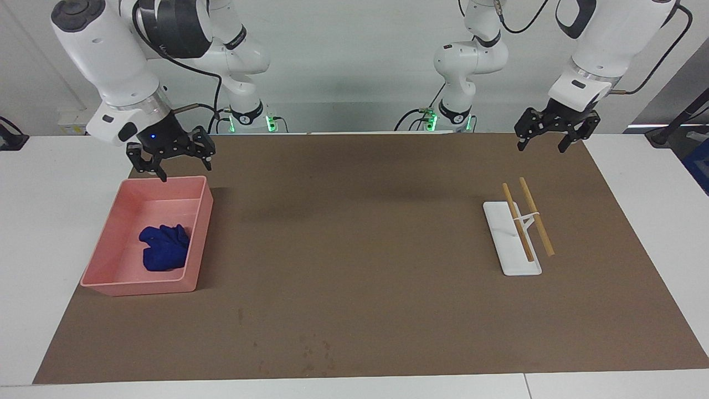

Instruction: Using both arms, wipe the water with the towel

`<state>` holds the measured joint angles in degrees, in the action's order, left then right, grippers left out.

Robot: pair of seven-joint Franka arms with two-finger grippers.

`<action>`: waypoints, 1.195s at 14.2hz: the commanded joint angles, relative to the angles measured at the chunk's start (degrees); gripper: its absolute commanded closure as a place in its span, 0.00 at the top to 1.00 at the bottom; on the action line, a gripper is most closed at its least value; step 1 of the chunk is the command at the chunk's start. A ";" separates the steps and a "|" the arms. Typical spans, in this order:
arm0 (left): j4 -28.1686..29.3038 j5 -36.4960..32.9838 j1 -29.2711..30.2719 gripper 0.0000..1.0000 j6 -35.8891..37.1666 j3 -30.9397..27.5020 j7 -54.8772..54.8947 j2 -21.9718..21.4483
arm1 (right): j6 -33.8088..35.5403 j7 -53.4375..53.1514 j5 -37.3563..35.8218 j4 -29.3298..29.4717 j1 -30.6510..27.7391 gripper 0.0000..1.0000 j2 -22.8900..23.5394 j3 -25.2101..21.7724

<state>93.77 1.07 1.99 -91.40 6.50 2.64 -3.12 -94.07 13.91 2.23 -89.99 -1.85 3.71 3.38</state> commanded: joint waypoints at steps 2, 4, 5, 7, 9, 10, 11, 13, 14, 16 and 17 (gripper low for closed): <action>0.37 -0.28 0.47 1.00 -0.01 -0.17 0.09 -0.75 | 1.34 -0.99 -0.65 -0.80 -0.70 1.00 -0.89 0.66; 0.37 -0.28 0.29 1.00 -0.01 -0.09 0.09 -0.75 | 2.66 -1.08 -0.56 -0.71 -0.70 1.00 -0.98 0.57; 0.37 -0.28 0.20 1.00 -0.01 -0.08 0.09 -0.75 | 3.10 -1.08 -0.56 -0.54 -0.70 1.00 -1.07 0.57; 0.37 -0.28 0.20 1.00 -0.01 -0.08 0.09 -0.75 | 3.80 -1.08 -0.56 -0.62 -0.70 1.00 -1.33 0.40; 0.37 -0.28 0.38 1.00 -0.01 -0.08 0.09 -0.75 | 4.94 -1.17 -0.56 -0.80 -0.70 1.00 -1.95 0.40; 0.37 -0.28 0.38 1.00 -0.01 -0.17 0.09 -0.75 | 5.56 -1.17 -0.56 -0.80 -0.70 1.00 -1.95 0.40; 0.37 -0.28 0.29 1.00 -0.01 -0.17 0.09 -0.75 | 5.56 -1.08 -0.56 -0.80 -0.70 1.00 -1.95 0.40; 0.37 -0.28 0.38 1.00 -0.01 -0.08 0.09 -0.75 | 5.21 -0.91 -0.83 -0.80 -0.70 1.00 -1.95 0.40; 0.37 -0.28 0.38 1.00 -0.01 -0.08 0.09 -0.75 | 4.95 -1.08 -0.91 -0.80 -0.70 1.00 -1.95 0.40; 0.37 -0.28 0.29 1.00 -0.01 -0.08 0.09 -0.75 | 4.77 -1.17 -1.00 -0.80 -0.79 1.00 -1.86 0.31; 0.37 -0.28 0.29 1.00 -0.01 -0.08 0.09 -0.75 | 4.68 -1.17 -1.26 -0.71 -0.79 1.00 -1.86 0.31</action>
<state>93.77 1.07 2.05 -91.40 6.29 2.64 -3.12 -89.17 13.89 1.95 -89.98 -1.91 2.68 3.20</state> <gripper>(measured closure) 0.000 0.000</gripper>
